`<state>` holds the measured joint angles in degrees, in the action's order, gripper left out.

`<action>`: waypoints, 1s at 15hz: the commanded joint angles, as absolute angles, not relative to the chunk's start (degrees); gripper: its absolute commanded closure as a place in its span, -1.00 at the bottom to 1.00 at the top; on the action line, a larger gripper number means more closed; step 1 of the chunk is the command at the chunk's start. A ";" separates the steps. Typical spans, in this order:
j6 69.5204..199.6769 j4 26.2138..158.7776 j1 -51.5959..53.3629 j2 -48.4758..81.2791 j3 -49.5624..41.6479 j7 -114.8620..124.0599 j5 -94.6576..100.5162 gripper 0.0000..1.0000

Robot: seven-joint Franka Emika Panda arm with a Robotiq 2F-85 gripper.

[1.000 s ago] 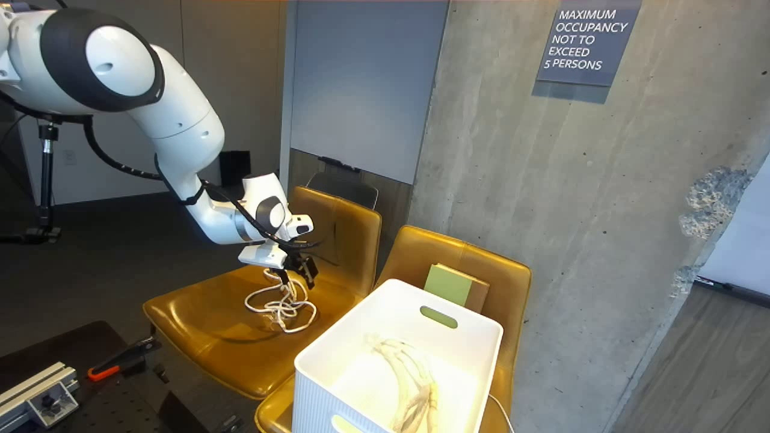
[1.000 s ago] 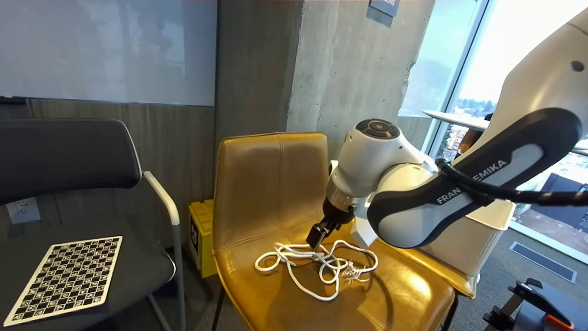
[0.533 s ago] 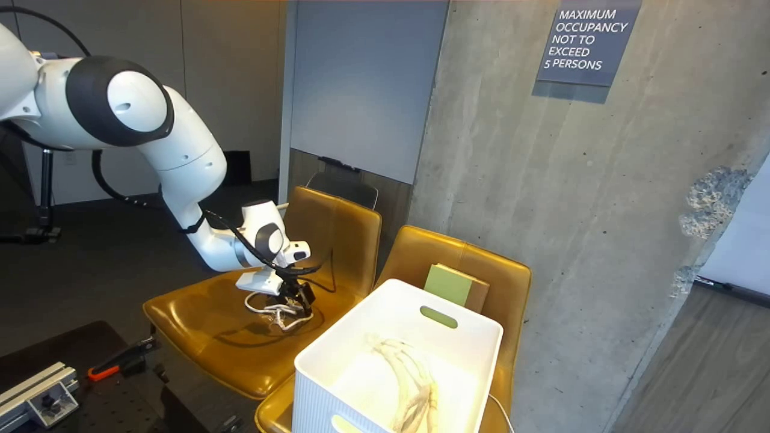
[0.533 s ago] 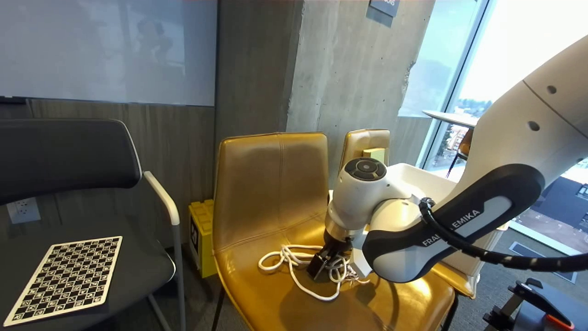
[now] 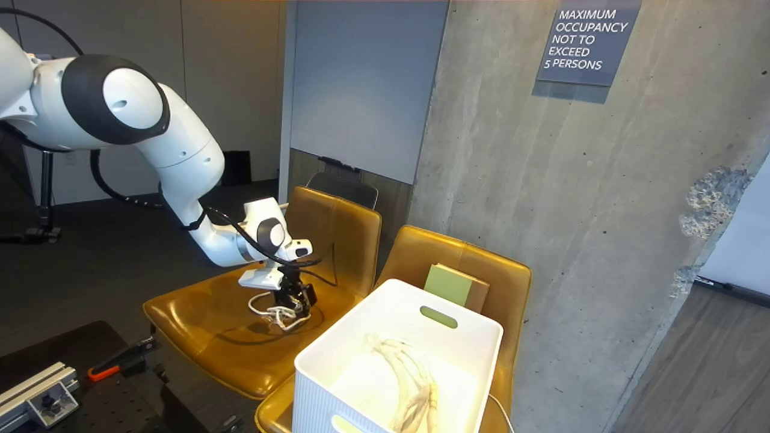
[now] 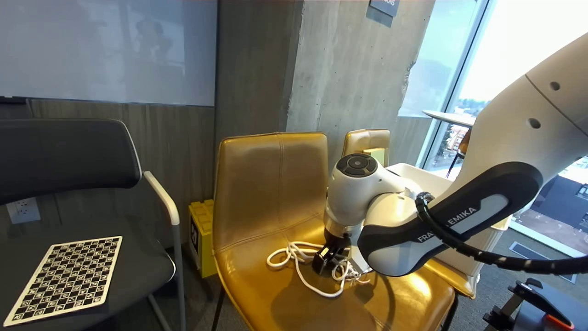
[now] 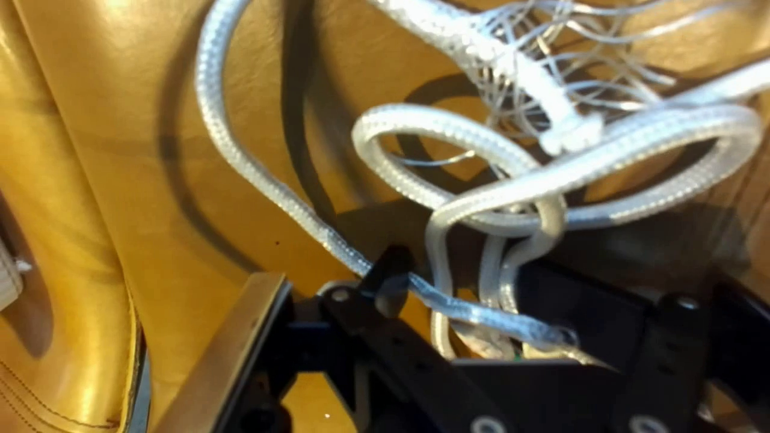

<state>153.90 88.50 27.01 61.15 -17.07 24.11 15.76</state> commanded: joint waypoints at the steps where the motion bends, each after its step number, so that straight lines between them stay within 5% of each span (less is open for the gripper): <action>1: 151.21 88.11 28.08 61.06 -17.31 25.92 15.78 0.61; 4: 148.80 88.31 27.90 59.26 -17.05 26.46 15.69 0.99; 15: 135.77 88.70 17.54 39.49 -15.58 24.51 15.16 1.00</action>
<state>139.73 88.03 21.66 45.39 -17.01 25.74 15.64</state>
